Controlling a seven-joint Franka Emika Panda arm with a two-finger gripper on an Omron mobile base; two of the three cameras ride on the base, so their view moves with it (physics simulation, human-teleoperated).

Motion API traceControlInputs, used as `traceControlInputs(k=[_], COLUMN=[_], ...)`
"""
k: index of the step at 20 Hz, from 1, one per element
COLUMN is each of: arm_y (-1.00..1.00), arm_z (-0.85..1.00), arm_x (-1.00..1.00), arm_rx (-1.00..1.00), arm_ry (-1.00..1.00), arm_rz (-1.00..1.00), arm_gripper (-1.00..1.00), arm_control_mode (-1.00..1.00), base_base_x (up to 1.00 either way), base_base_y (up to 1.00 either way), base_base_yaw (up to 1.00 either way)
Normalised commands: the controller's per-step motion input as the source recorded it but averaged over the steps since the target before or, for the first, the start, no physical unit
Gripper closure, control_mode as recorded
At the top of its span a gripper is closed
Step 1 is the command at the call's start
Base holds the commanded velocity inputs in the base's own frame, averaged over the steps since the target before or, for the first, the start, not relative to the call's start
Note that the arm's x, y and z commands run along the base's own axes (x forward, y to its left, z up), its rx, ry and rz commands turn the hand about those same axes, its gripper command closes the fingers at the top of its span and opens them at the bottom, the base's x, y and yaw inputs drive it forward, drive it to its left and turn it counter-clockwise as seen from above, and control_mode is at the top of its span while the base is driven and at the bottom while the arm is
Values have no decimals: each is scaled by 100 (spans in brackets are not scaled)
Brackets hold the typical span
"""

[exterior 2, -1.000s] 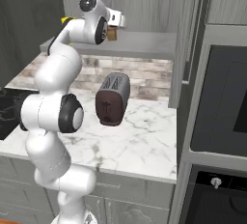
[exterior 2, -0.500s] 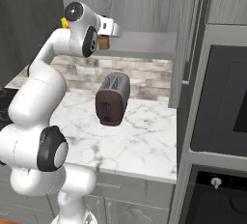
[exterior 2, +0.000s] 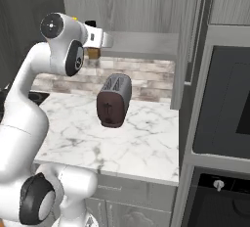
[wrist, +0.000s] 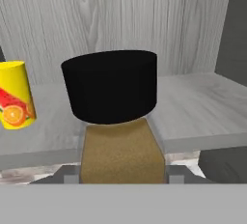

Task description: Take the cinnamon bottle from the cabinet and place it on the dining table, next to the plate with the cupcake. Then take the chocolate from the dining counter and place it on the cupcake plate.

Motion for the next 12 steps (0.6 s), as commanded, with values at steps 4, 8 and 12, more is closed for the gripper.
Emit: traceControlInputs(k=[4, 8, 12], arm_y=[4, 5, 0], arm_z=[1, -1, -5], arm_x=[-96, -78, -36], arm_rx=[0, 0, 0], arm_ry=[0, 4, 2], arm_rz=[0, 0, 0], arm_gripper=[100, 100, 100], arm_control_mode=[-100, -100, 100], base_base_x=[0, 0, -43], base_base_y=[0, 0, 0], base_base_yaw=[0, 0, 0])
